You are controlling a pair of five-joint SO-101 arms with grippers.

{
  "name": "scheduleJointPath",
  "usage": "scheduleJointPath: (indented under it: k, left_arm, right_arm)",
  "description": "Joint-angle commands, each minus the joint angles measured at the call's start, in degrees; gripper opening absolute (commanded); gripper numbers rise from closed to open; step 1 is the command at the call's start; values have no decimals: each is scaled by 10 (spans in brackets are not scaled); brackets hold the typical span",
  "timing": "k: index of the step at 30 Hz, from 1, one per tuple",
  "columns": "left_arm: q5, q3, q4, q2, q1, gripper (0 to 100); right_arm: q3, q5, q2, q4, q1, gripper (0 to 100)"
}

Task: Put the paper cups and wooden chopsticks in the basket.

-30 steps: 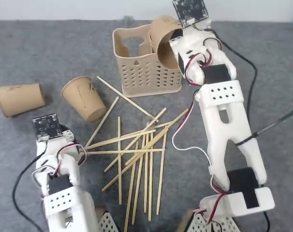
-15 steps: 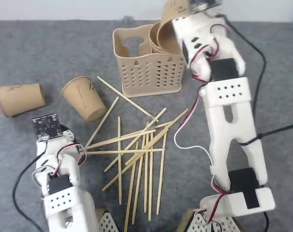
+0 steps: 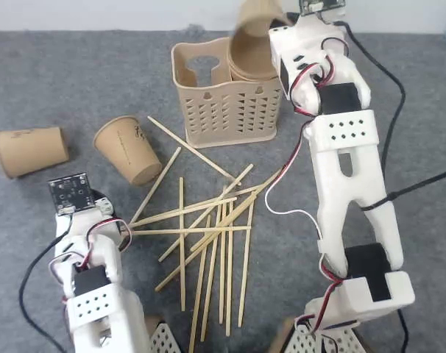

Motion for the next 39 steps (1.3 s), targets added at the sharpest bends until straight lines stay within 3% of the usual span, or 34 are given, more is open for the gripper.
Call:
scheduleJointPath:
  k: [1, 10, 26, 33, 39]
  left_arm:
    - [2, -2, -15, -11, 4, 13]
    - [2, -2, -15, -11, 4, 13]
    - [2, -2, -15, -11, 4, 13]
    - [2, -2, -15, -11, 4, 13]
    - [1, -2, -15, -11, 4, 13]
  right_arm:
    - [-33, -9, -4, 11, 7, 6]
    - [-120, -57, -1, 182, 5, 6]
    - [-127, -54, 71, 176, 1, 8]
    - [-159, -64, 66, 186, 0, 206]
    - [-224, -96, 66, 220, -6, 209]
